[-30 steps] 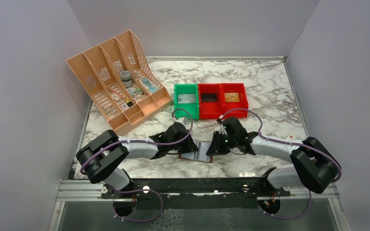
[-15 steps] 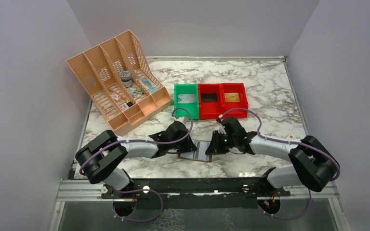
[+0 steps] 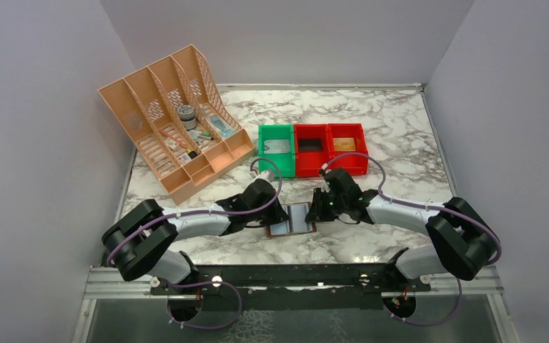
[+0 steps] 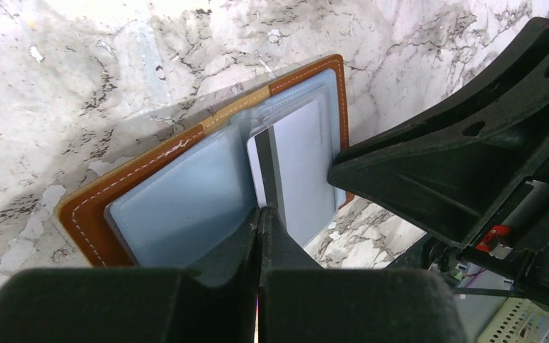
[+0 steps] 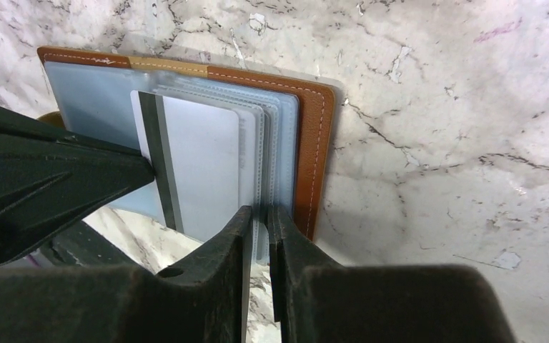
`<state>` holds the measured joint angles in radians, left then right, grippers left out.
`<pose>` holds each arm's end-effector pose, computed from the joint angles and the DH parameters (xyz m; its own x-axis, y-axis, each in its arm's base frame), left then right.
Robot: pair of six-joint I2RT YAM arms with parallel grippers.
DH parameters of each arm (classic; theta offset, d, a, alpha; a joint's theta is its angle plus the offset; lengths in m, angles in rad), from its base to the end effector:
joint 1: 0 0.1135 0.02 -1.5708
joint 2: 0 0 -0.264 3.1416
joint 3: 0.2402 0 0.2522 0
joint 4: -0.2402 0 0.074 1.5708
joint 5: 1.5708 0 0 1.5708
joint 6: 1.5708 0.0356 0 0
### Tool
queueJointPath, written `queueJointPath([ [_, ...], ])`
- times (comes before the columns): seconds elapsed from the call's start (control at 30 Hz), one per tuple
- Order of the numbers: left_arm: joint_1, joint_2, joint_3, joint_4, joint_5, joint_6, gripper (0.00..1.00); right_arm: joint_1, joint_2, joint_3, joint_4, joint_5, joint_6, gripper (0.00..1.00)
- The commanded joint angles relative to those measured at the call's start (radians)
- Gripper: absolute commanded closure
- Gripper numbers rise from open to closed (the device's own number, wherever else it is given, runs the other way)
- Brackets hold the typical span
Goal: Take the credit cards out of the card holder
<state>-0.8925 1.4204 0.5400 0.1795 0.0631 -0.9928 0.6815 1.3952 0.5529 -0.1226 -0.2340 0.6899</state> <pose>0.1654 -0.2088 0.1532 -0.8973 -0.2187 -0.3835 0.1022 0.7422 -0.6623 0.1840 0.1599 0.1413 -0.9477 0.0285 -0.3180 -0.1454 0.8481 0.5095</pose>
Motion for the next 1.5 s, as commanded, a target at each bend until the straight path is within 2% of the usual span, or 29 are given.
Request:
queueJointPath([
  [0.0,-0.001,-0.02,-0.015,-0.021,-0.032,0.004,1.0,-0.003,0.007,0.021,-0.09,0.103,-0.08,0.84],
  [0.13,0.0,-0.013,-0.017,-0.017,-0.037,0.003,1.0,-0.002,-0.034,0.06,-0.122,0.065,-0.088,0.82],
  [0.23,-0.001,-0.008,-0.016,-0.012,-0.035,0.003,1.0,-0.002,-0.056,0.094,-0.141,0.032,-0.108,0.76],
  [0.33,-0.001,-0.004,-0.013,-0.009,-0.035,0.002,1.0,-0.002,-0.063,0.101,-0.1,-0.015,-0.107,0.73],
  [0.43,-0.001,0.001,-0.012,-0.008,-0.031,0.002,1.0,-0.003,-0.023,0.104,-0.049,-0.083,-0.078,0.73],
  [0.63,-0.001,-0.003,-0.014,-0.01,-0.036,-0.001,1.0,-0.002,0.072,0.058,0.047,-0.121,-0.007,0.74],
  [0.9,0.001,-0.047,-0.016,-0.075,-0.076,0.005,1.0,-0.005,0.108,0.018,0.02,0.02,0.018,0.8],
  [1.13,0.0,-0.117,-0.038,-0.141,-0.143,-0.008,1.0,-0.006,0.12,0.018,0.023,0.017,0.008,0.81],
  [1.33,0.001,-0.123,-0.041,-0.147,-0.144,-0.003,1.0,-0.005,0.101,0.052,0.0,0.007,-0.033,0.81],
  [1.47,0.001,-0.116,-0.039,-0.14,-0.136,-0.004,1.0,-0.006,0.054,0.104,-0.036,-0.039,-0.084,0.77],
])
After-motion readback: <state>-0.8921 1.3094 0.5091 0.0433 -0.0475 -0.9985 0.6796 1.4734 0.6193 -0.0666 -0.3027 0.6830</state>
